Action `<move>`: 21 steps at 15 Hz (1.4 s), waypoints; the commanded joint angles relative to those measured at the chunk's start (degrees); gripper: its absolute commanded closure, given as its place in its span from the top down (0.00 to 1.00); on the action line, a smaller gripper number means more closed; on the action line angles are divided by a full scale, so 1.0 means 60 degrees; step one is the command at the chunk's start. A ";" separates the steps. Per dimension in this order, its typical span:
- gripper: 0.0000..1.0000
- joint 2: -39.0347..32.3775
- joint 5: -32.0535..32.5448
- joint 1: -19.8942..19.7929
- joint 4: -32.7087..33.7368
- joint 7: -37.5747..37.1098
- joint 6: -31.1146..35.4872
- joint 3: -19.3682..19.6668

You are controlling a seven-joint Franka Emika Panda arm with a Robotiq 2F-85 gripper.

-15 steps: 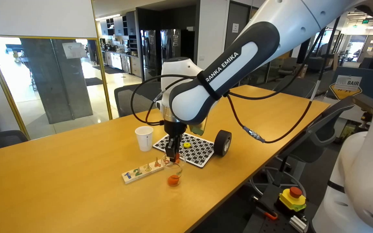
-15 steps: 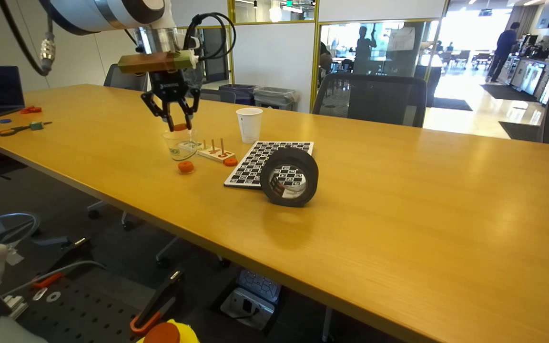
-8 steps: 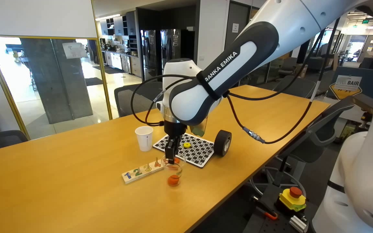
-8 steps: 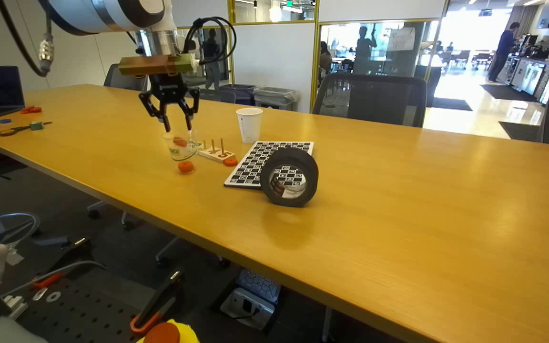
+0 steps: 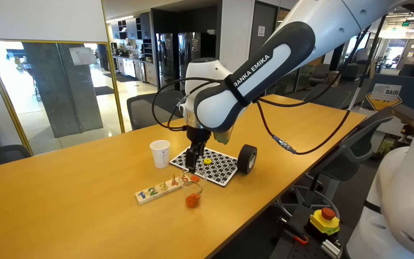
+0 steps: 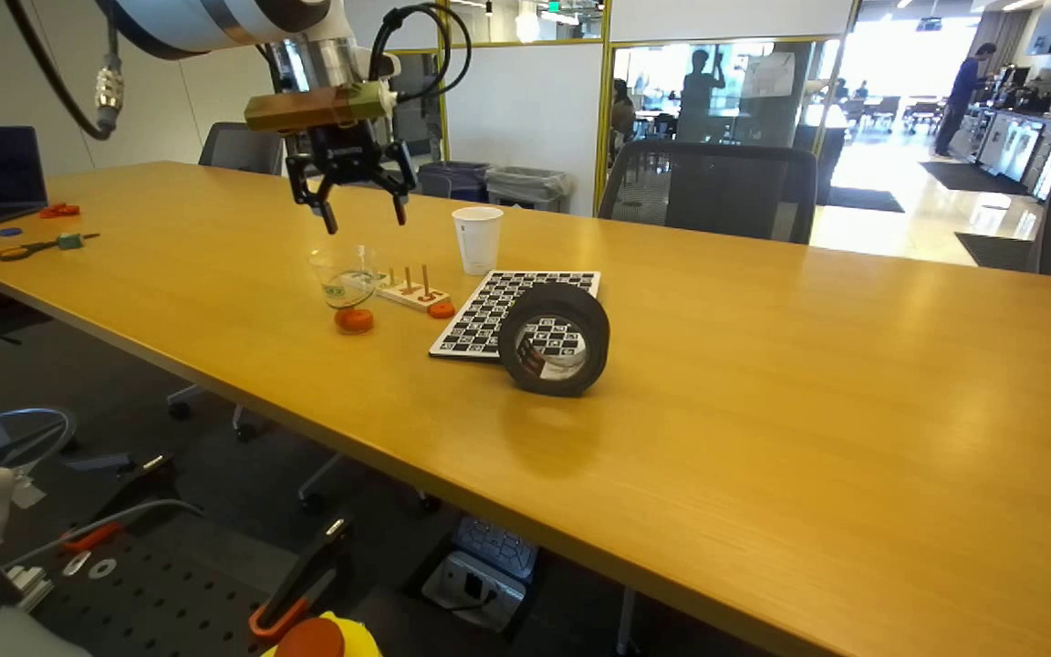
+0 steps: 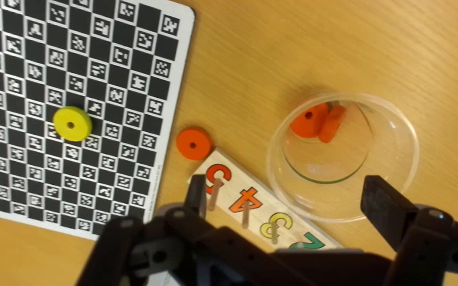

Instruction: Pick up the orange objects from the table and put them in the colorless cup, then pick up the yellow objects and put them in the white cup

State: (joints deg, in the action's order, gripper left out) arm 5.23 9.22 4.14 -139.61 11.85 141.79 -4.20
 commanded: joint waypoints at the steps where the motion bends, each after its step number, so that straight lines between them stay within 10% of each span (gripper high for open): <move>1: 1.00 0.0243 0.0911 -0.0409 0.0220 -0.1127 0.0061 0.0204; 11: 1.00 -0.2170 0.2787 -0.1216 0.1808 -0.2875 0.0167 0.1035; 21: 1.00 -0.4555 0.1067 -0.1550 0.3342 -0.1625 0.1253 0.1316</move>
State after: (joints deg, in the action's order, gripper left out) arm -19.52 20.25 -3.78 -122.23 -2.18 147.26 4.03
